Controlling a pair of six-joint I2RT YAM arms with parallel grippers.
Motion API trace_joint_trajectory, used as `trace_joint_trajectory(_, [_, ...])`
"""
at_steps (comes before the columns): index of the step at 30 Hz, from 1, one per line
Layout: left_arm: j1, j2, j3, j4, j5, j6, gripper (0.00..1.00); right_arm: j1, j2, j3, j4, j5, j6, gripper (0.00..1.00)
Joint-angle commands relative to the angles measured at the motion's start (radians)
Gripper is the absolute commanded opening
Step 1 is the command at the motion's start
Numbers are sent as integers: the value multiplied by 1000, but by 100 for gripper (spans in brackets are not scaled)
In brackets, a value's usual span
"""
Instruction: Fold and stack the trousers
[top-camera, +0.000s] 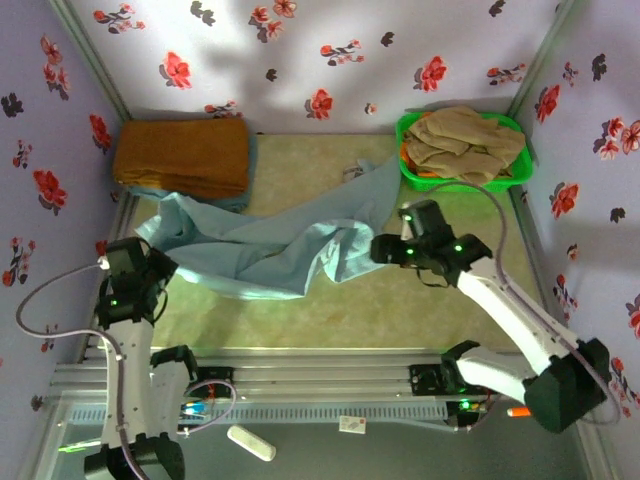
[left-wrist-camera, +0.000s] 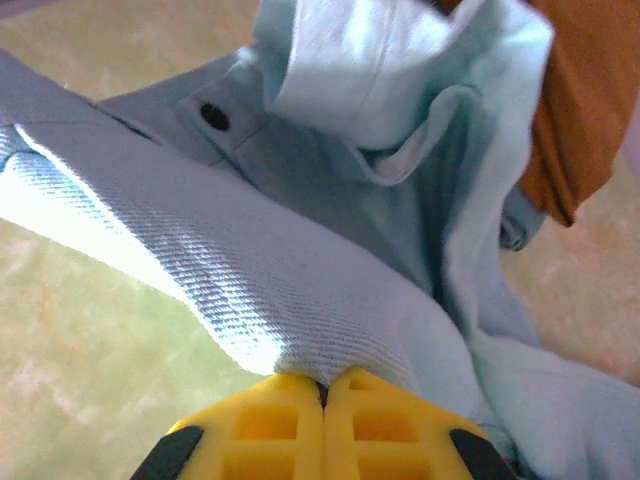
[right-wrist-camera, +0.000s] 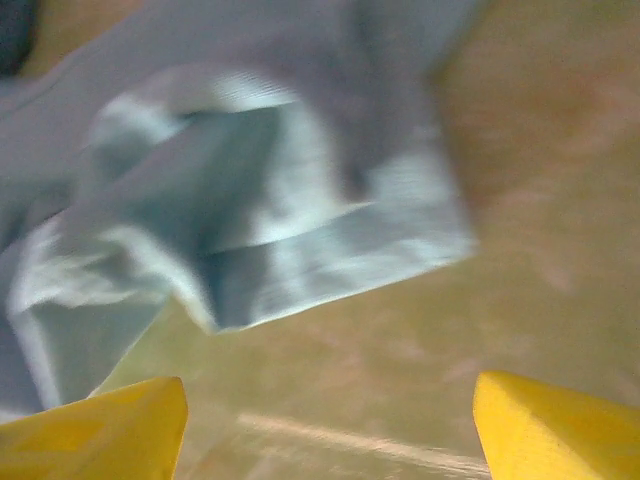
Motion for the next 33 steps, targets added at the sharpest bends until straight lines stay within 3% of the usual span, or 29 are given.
trace_joint_trajectory(1, [11, -50, -34, -23, -1, -8, 0, -82, 26, -84, 84, 56, 91, 75])
trace_joint_trajectory(4, [12, -65, -44, -25, 4, -13, 0, -105, 167, -71, 139, 58, 72, 70])
trace_joint_trajectory(9, [12, -59, -49, -20, 27, -20, 0, -111, 449, 19, 211, -9, 60, 50])
trace_joint_trajectory(13, [12, -60, -59, -14, 38, -19, 0, -109, 544, 45, 286, -66, 67, 52])
trace_joint_trajectory(19, [12, -59, -64, -7, 52, -13, 0, -109, 535, 22, 336, -93, 87, 51])
trace_joint_trajectory(20, [12, -59, -63, -4, 53, -12, 0, -109, 548, 31, 334, -93, 88, 48])
trace_joint_trajectory(23, [12, -59, -60, 0, 53, -13, 0, -111, 595, 62, 311, -66, 88, 15])
trace_joint_trajectory(25, [12, -59, -54, -2, 54, -10, 0, -111, 582, 61, 278, -20, 91, 0])
trace_joint_trajectory(29, [12, -69, -54, -6, 66, -20, 0, -124, 403, 14, 193, 142, 116, 0])
trace_joint_trajectory(33, [12, -90, -74, 18, 82, -43, 0, -229, 138, -5, 35, 273, 156, 0])
